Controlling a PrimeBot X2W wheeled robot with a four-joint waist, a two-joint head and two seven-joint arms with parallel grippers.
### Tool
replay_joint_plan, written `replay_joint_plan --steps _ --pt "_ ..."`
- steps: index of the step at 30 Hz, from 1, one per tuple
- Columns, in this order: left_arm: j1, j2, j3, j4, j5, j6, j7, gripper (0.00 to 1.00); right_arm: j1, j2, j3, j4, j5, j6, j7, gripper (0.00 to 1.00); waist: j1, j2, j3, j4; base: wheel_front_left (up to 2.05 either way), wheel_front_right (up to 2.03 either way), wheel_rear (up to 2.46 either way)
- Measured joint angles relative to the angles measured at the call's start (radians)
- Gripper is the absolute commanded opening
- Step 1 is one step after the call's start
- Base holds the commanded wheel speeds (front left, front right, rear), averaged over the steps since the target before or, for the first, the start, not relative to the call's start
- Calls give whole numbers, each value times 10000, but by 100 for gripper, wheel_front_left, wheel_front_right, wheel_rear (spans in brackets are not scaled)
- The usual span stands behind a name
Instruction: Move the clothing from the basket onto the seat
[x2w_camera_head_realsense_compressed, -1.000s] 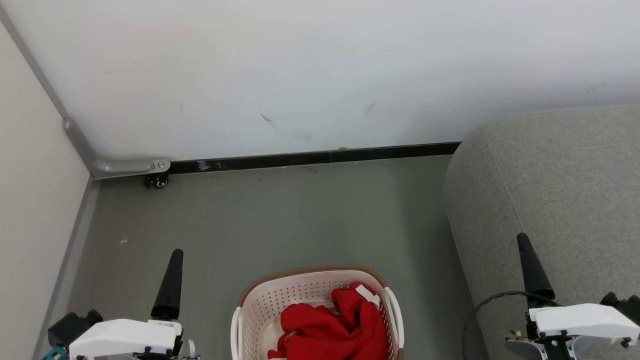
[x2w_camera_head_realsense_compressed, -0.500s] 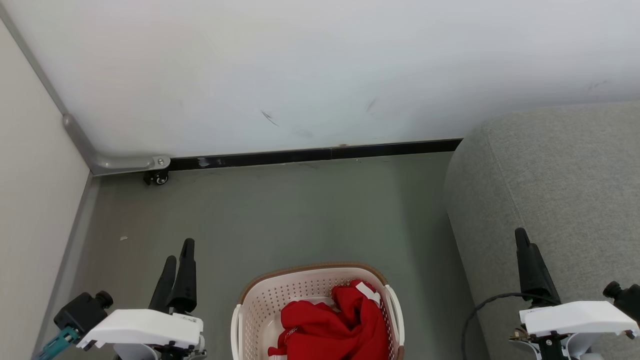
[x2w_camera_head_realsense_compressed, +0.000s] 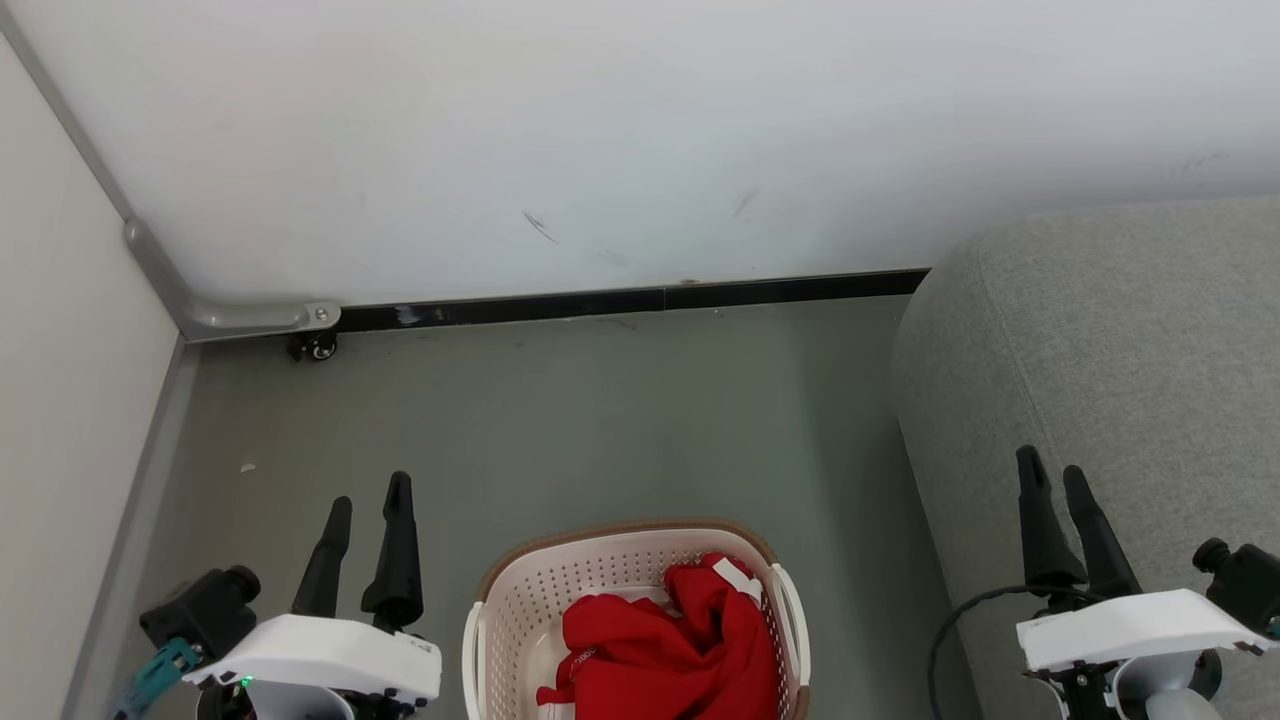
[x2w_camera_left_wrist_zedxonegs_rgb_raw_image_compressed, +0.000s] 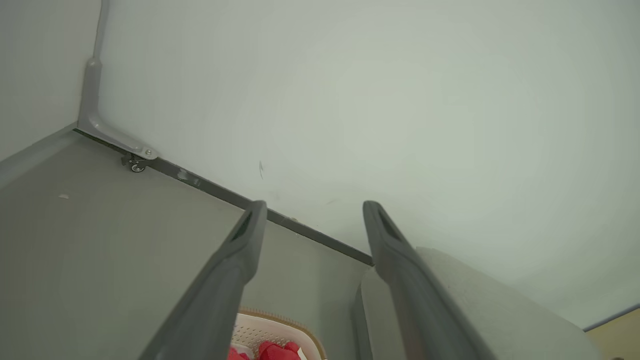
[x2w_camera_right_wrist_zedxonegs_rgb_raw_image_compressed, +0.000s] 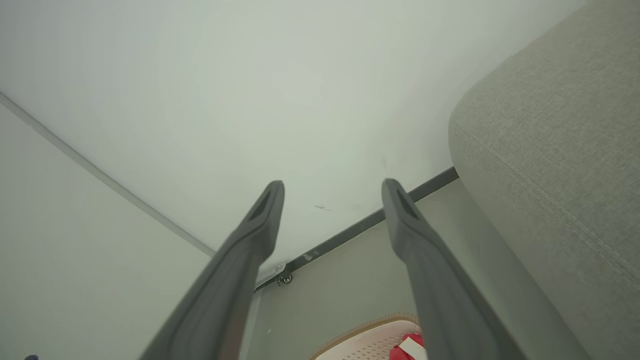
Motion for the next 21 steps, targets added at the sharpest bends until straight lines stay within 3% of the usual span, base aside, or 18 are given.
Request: replay_joint_plan --steps 21 --pt "0 228 -754 290 4171 727 -786 100 -155 251 198 403 -3384 0 -201 100 -3 0 179 -22 0 0 0"
